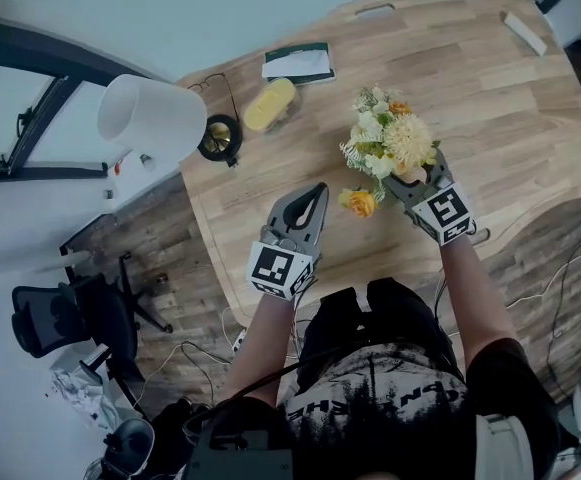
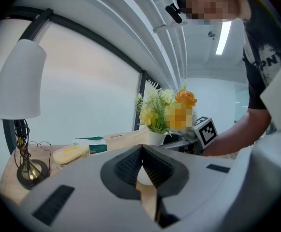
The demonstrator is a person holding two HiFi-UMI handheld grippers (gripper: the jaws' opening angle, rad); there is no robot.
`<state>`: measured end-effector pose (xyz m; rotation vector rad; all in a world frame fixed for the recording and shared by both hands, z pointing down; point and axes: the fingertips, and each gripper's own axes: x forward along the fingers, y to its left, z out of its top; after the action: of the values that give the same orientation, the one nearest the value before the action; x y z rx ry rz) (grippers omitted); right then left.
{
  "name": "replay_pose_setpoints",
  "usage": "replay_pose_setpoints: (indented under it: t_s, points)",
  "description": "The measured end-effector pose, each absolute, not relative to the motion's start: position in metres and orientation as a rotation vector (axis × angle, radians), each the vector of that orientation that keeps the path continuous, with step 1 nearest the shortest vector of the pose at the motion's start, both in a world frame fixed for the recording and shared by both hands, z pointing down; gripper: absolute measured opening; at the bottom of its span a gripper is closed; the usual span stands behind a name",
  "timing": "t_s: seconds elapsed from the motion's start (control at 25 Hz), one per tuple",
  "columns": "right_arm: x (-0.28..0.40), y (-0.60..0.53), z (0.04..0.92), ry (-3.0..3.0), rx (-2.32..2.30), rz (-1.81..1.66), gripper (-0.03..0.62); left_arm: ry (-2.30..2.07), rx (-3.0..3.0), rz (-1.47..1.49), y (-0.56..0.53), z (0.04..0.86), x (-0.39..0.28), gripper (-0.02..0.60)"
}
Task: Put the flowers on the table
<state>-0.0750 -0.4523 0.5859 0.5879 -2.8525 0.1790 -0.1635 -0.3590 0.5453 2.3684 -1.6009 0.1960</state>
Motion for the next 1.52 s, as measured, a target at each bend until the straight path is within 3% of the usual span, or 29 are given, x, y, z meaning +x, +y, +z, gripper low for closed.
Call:
replay_pose_setpoints:
  t_s: [0.56,0.64,0.76,0.92,1.52]
  points:
    - [-0.008,-0.426,0.541,-2.821,0.661,0.131,0.310,-1.572,2.473,0.221,-0.343,0.499,-0.152,0.014]
    - [-0.001,-0.423,0.527,-2.814,0.678,0.112,0.270,-1.567,2.497,0.227,-0.342,0.490,-0.150,0.013]
    - [0.003,-0.419,0.509,-2.807,0.688,0.106,0.133,-1.572,2.527,0.218,-0.340,0.477,-0.146,0.013]
    - [-0.002,-0.413,0.483,-2.840,0.675,0.069,0.060,-1.578,2.541,0.197,-0.339,0.463,-0.144,0.013]
    - [-0.004,-0.393,0.443,-2.911,0.665,-0.002,0.017,-1.575,2.579,0.209,-0.332,0.449,-0.138,0.013]
